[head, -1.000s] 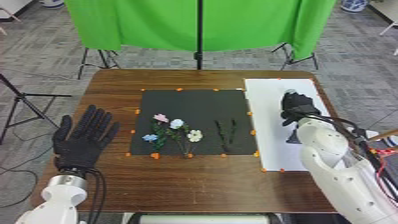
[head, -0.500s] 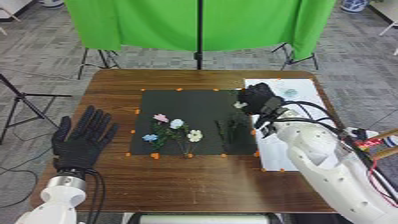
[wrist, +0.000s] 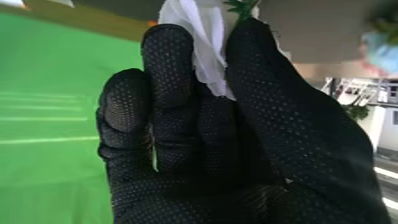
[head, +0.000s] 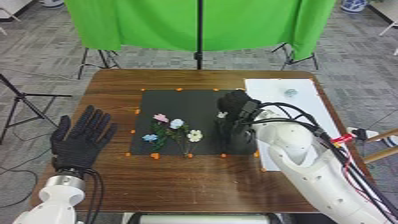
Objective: Arrange flowers
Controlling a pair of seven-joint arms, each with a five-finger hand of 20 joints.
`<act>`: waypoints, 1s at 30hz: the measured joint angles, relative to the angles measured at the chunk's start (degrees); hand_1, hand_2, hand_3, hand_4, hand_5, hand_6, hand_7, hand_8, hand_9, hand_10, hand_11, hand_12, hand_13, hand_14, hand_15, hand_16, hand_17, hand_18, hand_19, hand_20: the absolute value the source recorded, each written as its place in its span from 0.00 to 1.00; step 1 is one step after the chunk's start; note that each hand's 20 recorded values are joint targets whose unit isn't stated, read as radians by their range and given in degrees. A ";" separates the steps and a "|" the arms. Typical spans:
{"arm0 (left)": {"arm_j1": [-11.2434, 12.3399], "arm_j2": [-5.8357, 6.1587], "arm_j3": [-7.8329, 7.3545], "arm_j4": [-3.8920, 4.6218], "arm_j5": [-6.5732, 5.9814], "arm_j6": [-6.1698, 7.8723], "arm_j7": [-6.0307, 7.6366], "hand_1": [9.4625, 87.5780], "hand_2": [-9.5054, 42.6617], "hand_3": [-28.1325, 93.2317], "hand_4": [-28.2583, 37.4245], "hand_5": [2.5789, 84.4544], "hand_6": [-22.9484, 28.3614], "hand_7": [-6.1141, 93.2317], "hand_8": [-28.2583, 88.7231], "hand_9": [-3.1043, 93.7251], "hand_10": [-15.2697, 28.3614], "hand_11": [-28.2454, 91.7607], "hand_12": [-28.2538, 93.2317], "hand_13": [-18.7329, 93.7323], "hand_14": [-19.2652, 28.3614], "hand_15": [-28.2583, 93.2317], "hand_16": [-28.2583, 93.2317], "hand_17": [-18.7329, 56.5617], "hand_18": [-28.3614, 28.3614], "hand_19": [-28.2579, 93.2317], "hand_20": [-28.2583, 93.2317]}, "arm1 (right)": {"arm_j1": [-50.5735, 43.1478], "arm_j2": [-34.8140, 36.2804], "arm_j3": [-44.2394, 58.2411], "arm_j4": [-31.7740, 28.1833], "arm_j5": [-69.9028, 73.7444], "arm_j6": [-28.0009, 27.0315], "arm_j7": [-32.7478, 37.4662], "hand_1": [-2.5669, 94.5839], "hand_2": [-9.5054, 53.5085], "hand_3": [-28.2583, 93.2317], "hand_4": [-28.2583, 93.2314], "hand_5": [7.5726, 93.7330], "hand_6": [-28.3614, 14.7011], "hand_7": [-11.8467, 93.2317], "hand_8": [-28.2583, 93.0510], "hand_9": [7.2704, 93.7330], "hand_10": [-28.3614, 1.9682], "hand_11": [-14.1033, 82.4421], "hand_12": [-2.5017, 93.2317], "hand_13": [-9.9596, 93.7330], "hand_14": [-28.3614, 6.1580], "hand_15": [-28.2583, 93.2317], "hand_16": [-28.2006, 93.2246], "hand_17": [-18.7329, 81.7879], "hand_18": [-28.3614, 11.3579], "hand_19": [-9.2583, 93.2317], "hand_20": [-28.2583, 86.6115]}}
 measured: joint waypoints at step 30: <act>-0.13 -0.12 0.25 -0.52 0.21 2.86 -1.08 0.20 0.44 0.83 0.00 0.52 0.62 0.20 0.17 0.45 0.70 0.40 0.35 0.44 0.73 0.54 0.21 0.19 0.76 0.49 0.38 | -4.77 2.29 -0.04 -2.44 15.93 14.70 16.97 0.29 0.00 0.86 0.05 0.50 0.52 0.25 0.15 0.59 0.32 0.33 0.21 0.66 0.36 0.68 0.42 0.51 0.10 0.87 0.59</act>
